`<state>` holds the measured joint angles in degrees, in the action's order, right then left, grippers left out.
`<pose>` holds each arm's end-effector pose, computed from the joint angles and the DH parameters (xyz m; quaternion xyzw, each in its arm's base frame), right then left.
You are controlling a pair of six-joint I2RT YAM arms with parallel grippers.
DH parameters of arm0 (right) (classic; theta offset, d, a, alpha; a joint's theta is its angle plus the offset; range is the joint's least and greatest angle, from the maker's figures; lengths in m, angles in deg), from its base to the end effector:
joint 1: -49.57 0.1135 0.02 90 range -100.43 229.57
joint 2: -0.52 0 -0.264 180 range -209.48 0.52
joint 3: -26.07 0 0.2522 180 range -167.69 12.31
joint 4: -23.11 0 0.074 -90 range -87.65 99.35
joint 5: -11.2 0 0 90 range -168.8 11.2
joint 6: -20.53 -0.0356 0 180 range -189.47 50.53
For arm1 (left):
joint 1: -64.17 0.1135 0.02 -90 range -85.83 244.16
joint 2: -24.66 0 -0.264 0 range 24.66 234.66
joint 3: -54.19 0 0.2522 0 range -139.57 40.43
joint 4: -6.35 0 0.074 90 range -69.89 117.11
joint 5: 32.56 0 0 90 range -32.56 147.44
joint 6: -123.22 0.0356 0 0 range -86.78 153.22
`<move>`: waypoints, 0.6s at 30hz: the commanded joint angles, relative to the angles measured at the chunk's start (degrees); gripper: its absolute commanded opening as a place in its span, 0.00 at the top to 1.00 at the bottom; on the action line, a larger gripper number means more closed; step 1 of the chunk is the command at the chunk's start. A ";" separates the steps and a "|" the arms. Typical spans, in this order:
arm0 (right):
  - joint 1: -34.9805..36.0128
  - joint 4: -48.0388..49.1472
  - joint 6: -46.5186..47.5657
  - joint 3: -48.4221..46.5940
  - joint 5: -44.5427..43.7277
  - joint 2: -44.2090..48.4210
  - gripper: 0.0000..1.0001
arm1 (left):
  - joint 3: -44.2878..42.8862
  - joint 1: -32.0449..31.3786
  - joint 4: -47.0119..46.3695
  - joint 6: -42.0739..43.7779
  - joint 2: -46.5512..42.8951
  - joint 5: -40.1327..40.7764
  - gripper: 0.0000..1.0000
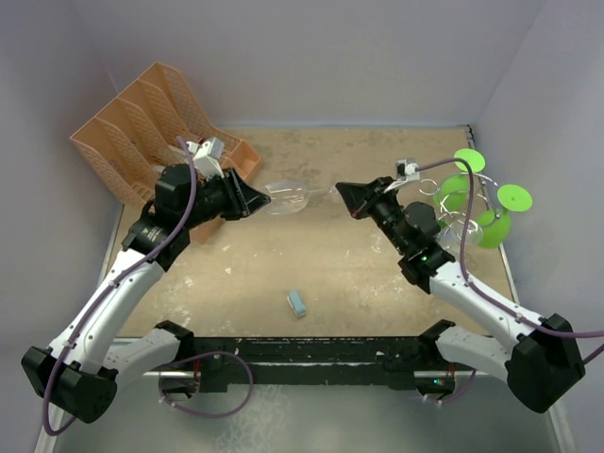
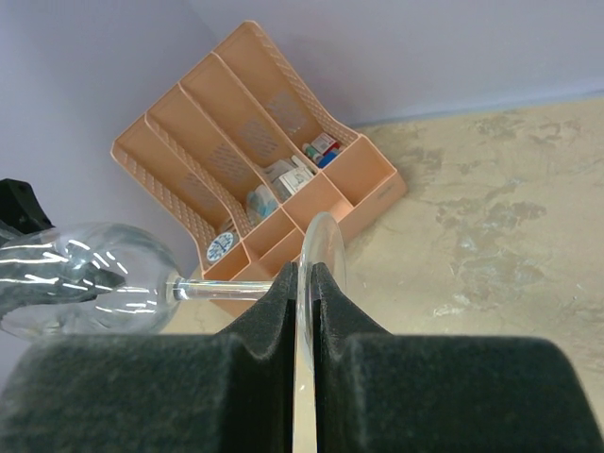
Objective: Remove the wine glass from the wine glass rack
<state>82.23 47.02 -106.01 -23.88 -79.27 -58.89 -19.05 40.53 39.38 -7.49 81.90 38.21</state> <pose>0.2027 0.1296 0.3267 0.0240 0.6121 0.4468 0.6520 0.1991 -0.0999 0.3735 -0.0194 0.7987 -0.4259 0.4247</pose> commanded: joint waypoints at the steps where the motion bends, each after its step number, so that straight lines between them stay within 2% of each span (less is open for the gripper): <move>1: 0.21 8.03 -2.58 -1.94 0.20 -1.11 1.00 | -3.76 -1.26 1.46 2.95 1.15 3.59 0.73; 8: 0.21 8.82 -2.62 -2.36 0.54 -2.62 1.00 | -5.22 -3.30 2.52 3.67 2.82 5.76 0.77; 14: 0.21 8.40 -2.83 -2.20 0.12 -2.70 1.00 | -6.52 -4.54 4.13 4.33 4.12 8.29 0.91; 16: 0.21 8.03 -2.92 -2.32 0.04 -2.85 1.00 | -7.13 -4.74 5.00 4.37 4.41 9.27 0.99; 18: 0.21 7.27 -3.01 -2.48 -0.05 -3.12 1.00 | -7.95 -4.75 6.43 4.26 4.43 10.98 1.00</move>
<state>82.15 48.72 -106.92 -23.88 -79.44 -62.76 -23.68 36.31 43.64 -5.20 86.05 44.68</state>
